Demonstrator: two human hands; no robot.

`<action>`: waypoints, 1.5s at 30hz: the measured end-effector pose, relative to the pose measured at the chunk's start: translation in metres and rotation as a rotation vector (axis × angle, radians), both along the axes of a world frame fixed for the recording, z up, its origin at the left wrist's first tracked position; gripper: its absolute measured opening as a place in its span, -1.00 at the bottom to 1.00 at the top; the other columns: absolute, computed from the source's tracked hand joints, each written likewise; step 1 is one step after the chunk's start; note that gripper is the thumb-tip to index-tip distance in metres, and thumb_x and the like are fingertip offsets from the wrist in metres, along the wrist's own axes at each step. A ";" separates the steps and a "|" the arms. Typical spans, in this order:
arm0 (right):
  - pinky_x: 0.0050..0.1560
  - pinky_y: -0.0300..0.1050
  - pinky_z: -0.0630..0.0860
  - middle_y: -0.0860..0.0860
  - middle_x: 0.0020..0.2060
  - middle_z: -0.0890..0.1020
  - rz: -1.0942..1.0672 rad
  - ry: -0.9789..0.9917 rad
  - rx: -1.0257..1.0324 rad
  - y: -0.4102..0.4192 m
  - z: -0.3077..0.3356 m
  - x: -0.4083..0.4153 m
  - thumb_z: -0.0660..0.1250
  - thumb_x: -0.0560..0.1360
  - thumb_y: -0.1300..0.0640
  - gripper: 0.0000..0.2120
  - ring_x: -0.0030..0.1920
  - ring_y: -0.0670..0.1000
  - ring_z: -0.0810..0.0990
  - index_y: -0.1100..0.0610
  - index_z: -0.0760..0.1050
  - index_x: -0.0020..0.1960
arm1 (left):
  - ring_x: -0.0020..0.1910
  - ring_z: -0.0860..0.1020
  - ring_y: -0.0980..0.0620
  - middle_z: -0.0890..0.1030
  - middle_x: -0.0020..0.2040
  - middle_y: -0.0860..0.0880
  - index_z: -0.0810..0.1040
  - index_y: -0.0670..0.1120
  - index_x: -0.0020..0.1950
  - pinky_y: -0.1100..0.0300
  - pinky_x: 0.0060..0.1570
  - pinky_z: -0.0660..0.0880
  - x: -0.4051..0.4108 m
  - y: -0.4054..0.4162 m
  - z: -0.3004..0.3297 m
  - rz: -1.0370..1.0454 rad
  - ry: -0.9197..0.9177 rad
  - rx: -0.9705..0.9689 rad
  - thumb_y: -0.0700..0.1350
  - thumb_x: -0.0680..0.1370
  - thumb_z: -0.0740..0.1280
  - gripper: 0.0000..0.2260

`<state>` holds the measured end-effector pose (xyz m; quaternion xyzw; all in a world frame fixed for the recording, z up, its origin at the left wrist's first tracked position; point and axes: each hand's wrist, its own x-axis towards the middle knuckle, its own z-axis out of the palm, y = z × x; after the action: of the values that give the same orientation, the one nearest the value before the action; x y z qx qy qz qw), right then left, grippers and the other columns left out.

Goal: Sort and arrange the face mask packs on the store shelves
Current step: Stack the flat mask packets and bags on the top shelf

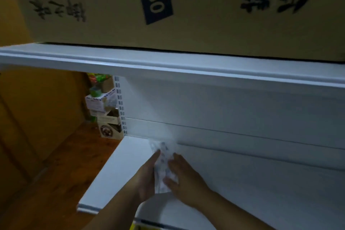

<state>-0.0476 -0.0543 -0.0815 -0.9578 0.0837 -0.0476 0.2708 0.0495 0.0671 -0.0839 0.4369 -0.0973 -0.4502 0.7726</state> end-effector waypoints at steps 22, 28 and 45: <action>-0.52 -0.25 0.44 -0.02 -0.42 0.65 -1.020 -0.476 0.946 -0.187 0.056 -0.447 0.16 0.62 0.24 -0.76 -0.53 -0.04 0.53 0.06 0.58 -0.04 | -0.17 0.64 -0.26 0.67 -0.09 -0.28 0.61 -0.30 0.04 -0.08 -0.15 0.59 -0.390 -0.292 0.077 -0.531 -0.066 0.292 -0.25 0.56 0.22 -0.79; -0.53 -0.23 0.41 0.03 -0.47 0.58 -1.167 -0.593 0.925 -0.219 0.073 -0.616 0.12 0.62 0.22 -0.74 -0.56 -0.05 0.47 0.04 0.57 -0.05 | -0.31 0.66 -0.28 0.66 -0.19 -0.34 0.55 -0.34 -0.01 -0.02 -0.46 0.58 -0.560 -0.369 0.085 -0.763 -0.118 0.272 -0.23 0.58 0.15 -0.77; -0.51 -0.21 0.42 0.02 -0.44 0.66 -1.577 -0.791 0.710 -0.367 0.144 -0.895 0.08 0.59 0.34 -0.60 -0.55 -0.08 0.47 0.00 0.54 -0.23 | -0.35 0.61 -0.01 0.63 -0.27 -0.11 0.47 -0.26 0.25 0.14 -0.33 0.57 -0.831 -0.595 0.148 -1.216 -0.612 0.243 -0.21 0.58 0.20 -0.73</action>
<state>-0.9430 -0.4210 0.0628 -0.4014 0.6180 -0.5094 0.4444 -0.7812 -0.5283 0.0644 0.4956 -0.4873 -0.6677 0.2666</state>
